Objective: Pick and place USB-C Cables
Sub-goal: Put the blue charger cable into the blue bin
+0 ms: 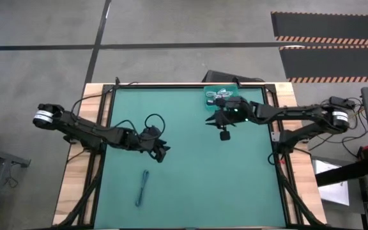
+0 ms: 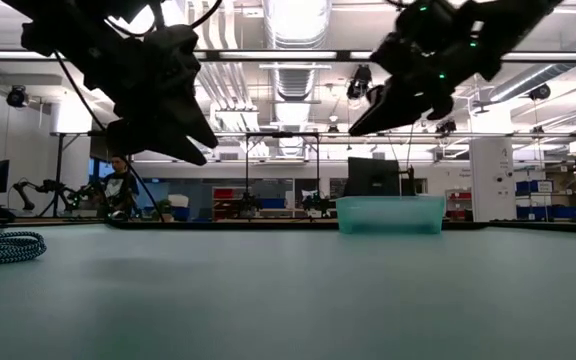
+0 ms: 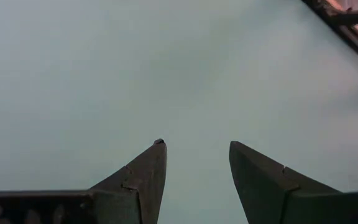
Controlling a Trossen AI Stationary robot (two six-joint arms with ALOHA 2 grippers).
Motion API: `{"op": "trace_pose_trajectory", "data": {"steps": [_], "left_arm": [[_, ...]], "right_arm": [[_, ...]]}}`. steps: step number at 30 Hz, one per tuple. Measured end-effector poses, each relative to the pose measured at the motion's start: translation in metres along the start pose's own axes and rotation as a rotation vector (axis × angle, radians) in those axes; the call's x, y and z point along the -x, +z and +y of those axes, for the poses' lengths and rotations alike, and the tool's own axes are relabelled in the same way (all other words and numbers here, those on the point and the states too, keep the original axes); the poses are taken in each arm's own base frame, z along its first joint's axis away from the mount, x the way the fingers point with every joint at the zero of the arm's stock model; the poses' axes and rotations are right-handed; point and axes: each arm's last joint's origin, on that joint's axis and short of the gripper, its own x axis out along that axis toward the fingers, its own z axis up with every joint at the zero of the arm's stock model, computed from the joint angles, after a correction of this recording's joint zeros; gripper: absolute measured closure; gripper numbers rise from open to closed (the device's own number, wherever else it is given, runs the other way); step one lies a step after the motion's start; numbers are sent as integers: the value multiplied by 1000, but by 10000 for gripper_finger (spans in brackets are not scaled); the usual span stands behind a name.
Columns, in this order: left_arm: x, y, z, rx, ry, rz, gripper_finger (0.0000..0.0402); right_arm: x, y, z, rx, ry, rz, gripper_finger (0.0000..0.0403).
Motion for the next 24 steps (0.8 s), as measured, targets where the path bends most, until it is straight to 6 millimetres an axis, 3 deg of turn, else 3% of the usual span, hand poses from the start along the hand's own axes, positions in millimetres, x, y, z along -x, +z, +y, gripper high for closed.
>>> {"op": "trace_pose_trajectory", "data": {"steps": [7, 13, 24], "left_arm": [[0, -5, -5, 73, -46, 58, 242], [3, -14, -15, 142, -156, 211, 242], [18, -35, -34, 297, -50, 431, 242]], "right_arm": [[20, -14, 12, 8, -62, -147, 351], [29, -25, 20, 10, -92, -224, 351], [31, -29, 22, -3, -97, -235, 351]]}}
